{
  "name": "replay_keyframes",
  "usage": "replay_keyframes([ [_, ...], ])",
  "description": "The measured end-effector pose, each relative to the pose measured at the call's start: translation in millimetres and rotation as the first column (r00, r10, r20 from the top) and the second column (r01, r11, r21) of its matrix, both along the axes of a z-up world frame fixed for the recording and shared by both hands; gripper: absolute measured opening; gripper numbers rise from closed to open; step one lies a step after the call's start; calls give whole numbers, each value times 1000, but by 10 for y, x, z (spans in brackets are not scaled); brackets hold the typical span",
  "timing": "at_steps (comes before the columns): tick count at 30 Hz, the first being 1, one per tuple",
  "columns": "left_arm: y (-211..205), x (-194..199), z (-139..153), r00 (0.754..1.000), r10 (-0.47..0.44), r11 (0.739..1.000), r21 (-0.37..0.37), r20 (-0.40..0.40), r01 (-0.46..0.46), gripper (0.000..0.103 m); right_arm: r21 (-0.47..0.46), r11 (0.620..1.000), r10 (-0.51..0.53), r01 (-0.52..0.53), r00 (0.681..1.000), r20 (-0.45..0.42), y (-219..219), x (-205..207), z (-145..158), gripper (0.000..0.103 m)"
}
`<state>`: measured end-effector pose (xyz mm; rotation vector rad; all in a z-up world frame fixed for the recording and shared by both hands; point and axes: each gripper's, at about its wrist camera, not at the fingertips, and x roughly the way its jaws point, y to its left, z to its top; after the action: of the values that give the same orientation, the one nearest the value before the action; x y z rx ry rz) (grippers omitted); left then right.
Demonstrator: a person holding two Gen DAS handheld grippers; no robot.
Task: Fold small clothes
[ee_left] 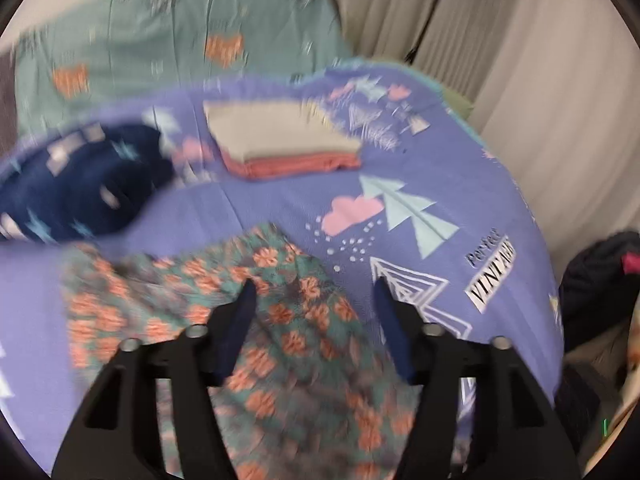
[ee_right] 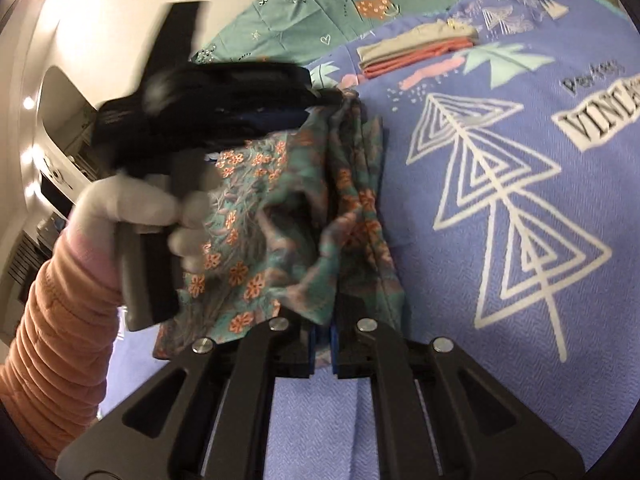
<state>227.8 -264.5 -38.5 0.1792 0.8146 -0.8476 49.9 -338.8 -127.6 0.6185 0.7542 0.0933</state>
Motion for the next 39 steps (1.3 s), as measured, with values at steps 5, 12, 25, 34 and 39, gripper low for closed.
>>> replay_keyframes([
  [5,627,-700,50,994,-23,998,54,109,17,74,98,995,5,-4,1000,-13,-143,-91,-84,15],
  [12,1399,-1522,-501,995,19,976,213,98,-40,75,146,989,16,-13,1000,-20,-222,-120,-38,30],
  [25,1318,-1500,-734,977,105,957,250,188,-150,75,119,992,-43,51,997,-69,-161,-6,47,26],
  [34,1449,-1433,-811,951,178,909,328,252,-257,76,141,988,-52,58,998,-46,-189,-19,125,8],
  [39,1710,-1429,-879,957,221,909,315,190,-272,76,193,979,-61,69,997,-44,-296,-85,142,6],
])
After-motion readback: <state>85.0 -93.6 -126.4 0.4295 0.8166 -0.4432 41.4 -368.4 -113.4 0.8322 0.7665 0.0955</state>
